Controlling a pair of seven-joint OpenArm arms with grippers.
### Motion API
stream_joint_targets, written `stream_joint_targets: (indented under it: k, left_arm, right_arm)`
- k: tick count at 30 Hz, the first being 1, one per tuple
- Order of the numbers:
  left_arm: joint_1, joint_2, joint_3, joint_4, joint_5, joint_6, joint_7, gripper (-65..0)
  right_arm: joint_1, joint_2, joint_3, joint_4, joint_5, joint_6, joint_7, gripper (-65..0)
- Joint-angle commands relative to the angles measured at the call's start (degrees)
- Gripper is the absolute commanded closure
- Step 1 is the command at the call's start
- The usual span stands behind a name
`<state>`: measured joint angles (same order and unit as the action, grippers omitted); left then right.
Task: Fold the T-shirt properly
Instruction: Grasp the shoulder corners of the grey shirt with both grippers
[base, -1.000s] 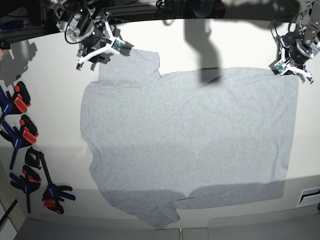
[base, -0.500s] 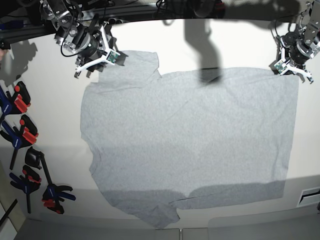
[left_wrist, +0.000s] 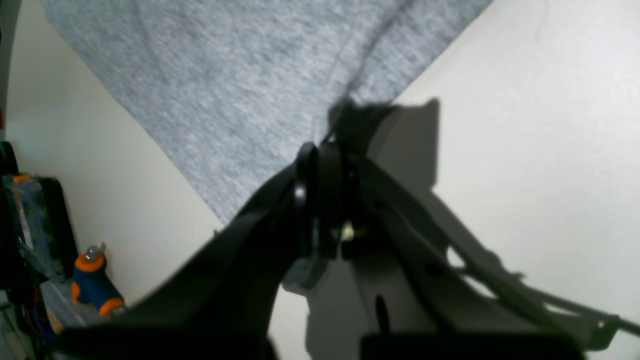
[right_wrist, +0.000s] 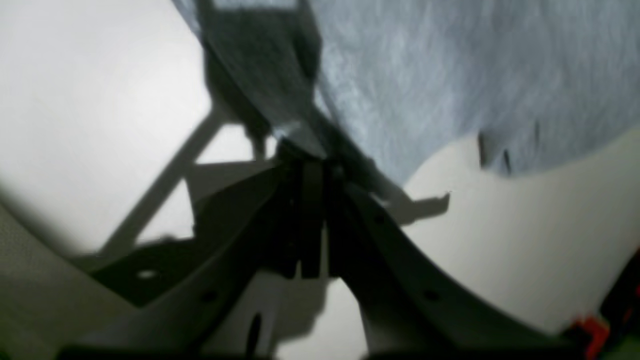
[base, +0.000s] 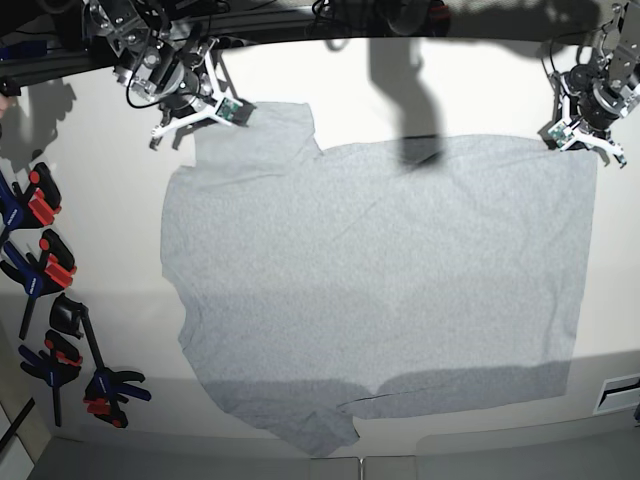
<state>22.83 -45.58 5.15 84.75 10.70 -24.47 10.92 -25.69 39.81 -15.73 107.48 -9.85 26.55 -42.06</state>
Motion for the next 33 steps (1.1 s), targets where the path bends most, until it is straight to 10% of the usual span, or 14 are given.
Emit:
stream_joint_targets:
  k: [1, 14, 20, 33]
  left_arm:
    - [0.2, -1.0, -0.2, 0.2, 0.2, -0.8, 1.7, 0.0]
    - [0.2, -0.9, -0.2, 0.2, 0.1, -0.8, 1.2, 0.0]
    - [0.2, -0.9, -0.2, 0.2, 0.1, -0.8, 1.2, 0.0]
    - [0.2, -1.0, -0.2, 0.2, 0.1, -0.8, 1.2, 0.0]
  right_arm:
    - [-0.1, 0.8, 0.2, 1.4, -0.4, -1.0, -0.7, 0.0]
    - [-0.1, 0.9, 0.2, 5.6, -0.4, 3.2, -0.6, 0.0]
    - [-0.1, 0.8, 0.2, 5.6, -0.4, 4.7, 0.7, -24.3]
    - [0.0, 0.8, -0.9, 0.3, -6.8, 3.4, 7.1, -24.1]
